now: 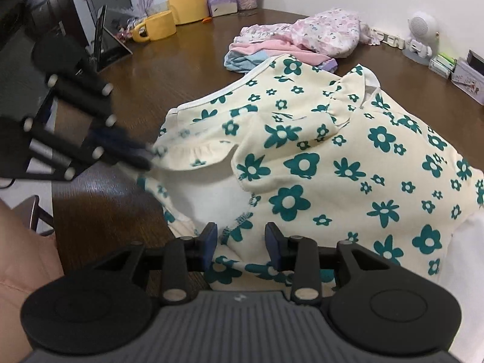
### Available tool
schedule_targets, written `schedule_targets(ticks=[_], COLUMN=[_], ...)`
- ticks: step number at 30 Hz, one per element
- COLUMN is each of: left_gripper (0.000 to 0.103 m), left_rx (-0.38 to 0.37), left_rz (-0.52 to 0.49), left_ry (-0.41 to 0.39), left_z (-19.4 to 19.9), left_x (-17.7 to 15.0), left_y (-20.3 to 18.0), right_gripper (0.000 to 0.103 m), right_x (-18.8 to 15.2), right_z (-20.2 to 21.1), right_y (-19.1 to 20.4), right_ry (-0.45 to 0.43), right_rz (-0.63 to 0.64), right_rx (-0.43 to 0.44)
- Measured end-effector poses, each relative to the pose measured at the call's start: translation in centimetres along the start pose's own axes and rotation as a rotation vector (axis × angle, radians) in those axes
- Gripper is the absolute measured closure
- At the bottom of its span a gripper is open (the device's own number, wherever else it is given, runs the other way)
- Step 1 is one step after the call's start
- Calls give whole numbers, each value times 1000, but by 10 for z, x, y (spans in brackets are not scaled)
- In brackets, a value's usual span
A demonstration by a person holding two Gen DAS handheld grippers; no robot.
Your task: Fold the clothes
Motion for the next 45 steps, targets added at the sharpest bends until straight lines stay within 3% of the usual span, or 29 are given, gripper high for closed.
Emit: schedule_targets(ticks=[3, 9, 13, 16, 20, 24, 30, 32, 35, 36, 37, 39, 45], left_gripper=[96, 75, 75, 75, 75, 75, 74, 74, 77, 84, 103, 103, 103], left_rx=[3, 88, 128, 158, 185, 166, 138, 131, 120, 118, 116, 124, 225], left_rz=[29, 148, 195, 148, 44, -5, -51, -56, -76, -85, -89, -83, 10], left_ry=[7, -163, -161, -130, -104, -99, -96, -85, -59, -53, -45, -29, -18], left_z=[0, 26, 4, -22, -60, -91, -120, -130, -144, -147, -150, -153, -154], left_x=[-6, 31, 55, 67, 79, 84, 112, 121, 126, 128, 127, 125, 117], left_y=[0, 47, 79, 90, 96, 103, 120, 125, 127, 127, 127, 130, 159], right_gripper=[66, 65, 61, 56, 56, 56, 56, 59, 77, 83, 88, 96, 99], right_x=[3, 15, 16, 14, 5, 0, -1, -2, -2, -1, -1, -1, -5], right_z=[6, 32, 36, 53, 70, 56, 30, 26, 22, 22, 22, 23, 25], right_y=[-2, -14, -36, -76, -143, -185, -210, -213, -215, -215, -214, -214, -218], right_ry=[-16, -87, -72, -65, -49, -18, -1, -6, -15, -18, -21, -36, -77], right_rz=[-14, -32, -70, -148, -322, -449, -547, -558, -566, -561, -556, -547, -554], right_rx=[-3, -70, -131, -230, -344, -341, -320, -314, -306, -304, -302, -306, -312])
Point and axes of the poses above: each gripper's, at about its wrist camera, not at the fingertips, and z roughly against the way its jaws point, y to its left, x to its top, the point moved 10 cm from there along -z, roughly the way its jaws point, and after that the axes turned 1 degree about z, right-handed, at the moved point
